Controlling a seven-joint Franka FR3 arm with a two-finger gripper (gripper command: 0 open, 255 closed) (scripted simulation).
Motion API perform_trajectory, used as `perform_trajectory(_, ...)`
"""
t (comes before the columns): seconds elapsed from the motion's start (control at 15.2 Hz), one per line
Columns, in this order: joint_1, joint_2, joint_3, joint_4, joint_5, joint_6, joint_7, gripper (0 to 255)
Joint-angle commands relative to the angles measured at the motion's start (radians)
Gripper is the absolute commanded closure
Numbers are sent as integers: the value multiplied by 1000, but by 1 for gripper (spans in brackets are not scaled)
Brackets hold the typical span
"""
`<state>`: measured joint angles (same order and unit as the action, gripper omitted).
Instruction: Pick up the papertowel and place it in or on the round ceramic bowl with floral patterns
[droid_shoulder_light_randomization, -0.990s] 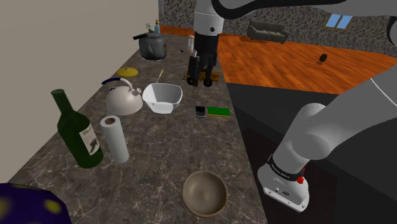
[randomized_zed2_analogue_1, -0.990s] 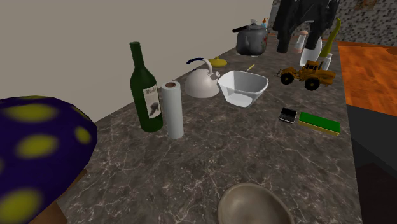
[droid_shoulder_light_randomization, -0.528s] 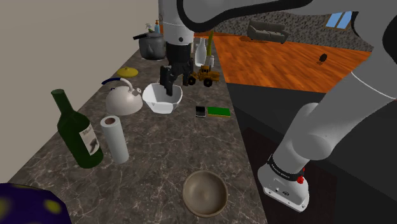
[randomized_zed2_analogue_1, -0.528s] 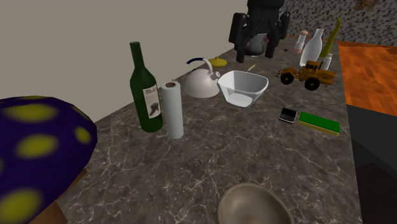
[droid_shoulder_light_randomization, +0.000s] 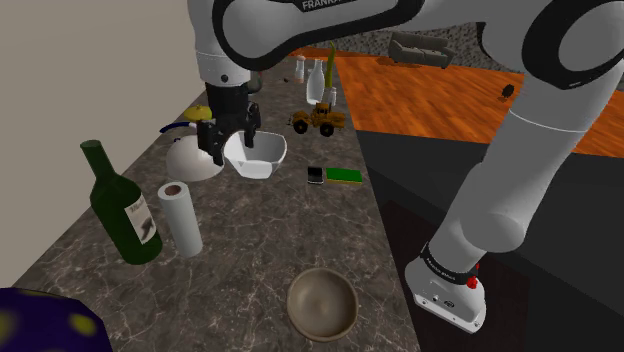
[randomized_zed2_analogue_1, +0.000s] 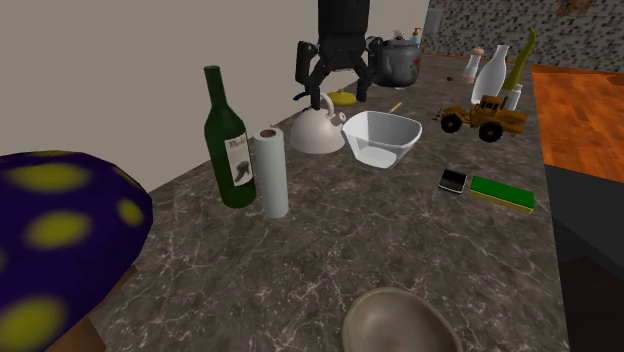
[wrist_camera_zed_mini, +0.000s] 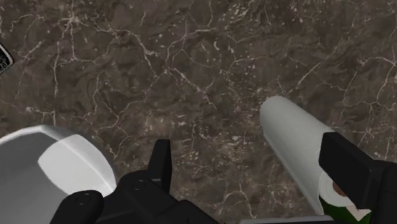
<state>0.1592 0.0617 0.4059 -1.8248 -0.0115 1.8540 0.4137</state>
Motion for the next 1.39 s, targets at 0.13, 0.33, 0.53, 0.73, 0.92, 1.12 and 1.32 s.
perform_trajectory(0.13, 51, 169, 22, 162, -76, -9, 83, 0)
perform_trajectory(0.33, 103, 299, 25, 305, -132, -35, 133, 0)
perform_trajectory(0.53, 166, 436, 18, 476, -184, -78, 170, 0)
perform_trajectory(0.73, 209, 525, 8, 583, -212, -100, 185, 0)
perform_trajectory(0.92, 204, 526, 7, 544, -214, -61, 188, 0)
perform_trajectory(1.12, 200, 529, 5, 508, -216, -23, 191, 0)
perform_trajectory(1.32, 200, 530, 5, 502, -217, -15, 192, 0)
